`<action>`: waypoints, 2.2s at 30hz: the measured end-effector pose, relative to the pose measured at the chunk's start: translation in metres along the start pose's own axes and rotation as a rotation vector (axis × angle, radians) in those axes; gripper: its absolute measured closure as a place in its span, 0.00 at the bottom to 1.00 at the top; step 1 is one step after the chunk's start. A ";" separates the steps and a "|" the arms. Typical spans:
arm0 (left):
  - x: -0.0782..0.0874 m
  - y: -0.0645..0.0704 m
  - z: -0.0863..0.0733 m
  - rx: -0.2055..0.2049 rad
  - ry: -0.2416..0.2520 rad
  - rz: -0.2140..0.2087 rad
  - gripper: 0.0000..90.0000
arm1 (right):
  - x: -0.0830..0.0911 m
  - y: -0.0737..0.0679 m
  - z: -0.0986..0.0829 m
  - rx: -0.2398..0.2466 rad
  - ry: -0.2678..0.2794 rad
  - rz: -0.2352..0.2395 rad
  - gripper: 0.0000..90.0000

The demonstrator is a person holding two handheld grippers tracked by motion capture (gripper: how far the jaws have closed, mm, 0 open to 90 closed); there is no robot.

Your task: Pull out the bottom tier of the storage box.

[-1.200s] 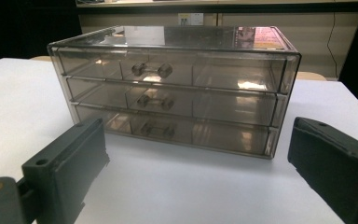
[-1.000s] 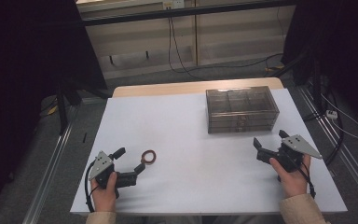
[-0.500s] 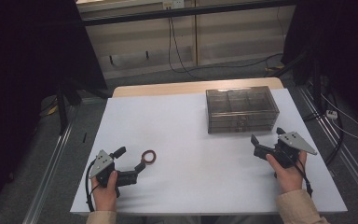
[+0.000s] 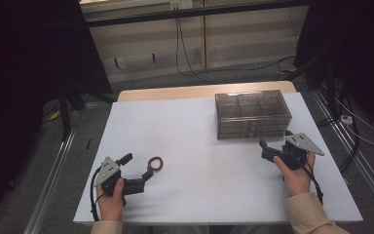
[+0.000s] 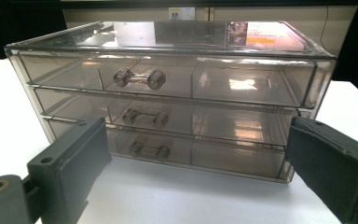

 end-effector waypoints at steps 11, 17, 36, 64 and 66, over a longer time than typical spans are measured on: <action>-0.001 0.000 0.000 -0.005 -0.004 0.000 0.02 | -0.015 0.004 -0.002 -0.002 -0.080 -0.026 0.07; -0.001 0.000 0.000 -0.004 -0.005 0.001 0.02 | -0.020 0.007 0.000 -0.002 -0.114 -0.036 0.07; -0.002 0.000 -0.001 0.003 -0.010 0.002 0.02 | -0.032 -0.008 0.001 0.234 -0.202 -0.064 0.09; -0.002 -0.002 -0.001 0.002 -0.019 0.006 0.02 | -0.028 -0.028 0.001 0.781 -0.175 -0.169 0.23; -0.002 -0.002 -0.001 0.002 -0.018 0.006 0.02 | -0.028 -0.029 0.001 0.817 -0.172 -0.180 0.25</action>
Point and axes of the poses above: each handheld gripper's, and its own axes: x roughly backward along the jaws, z roughly out of its top, y roughly to its right, the point moved 5 cm from there along -x, roughly forward along the jaws, and after that the axes turned 10 degrees about -y, right-handed, at the moved point
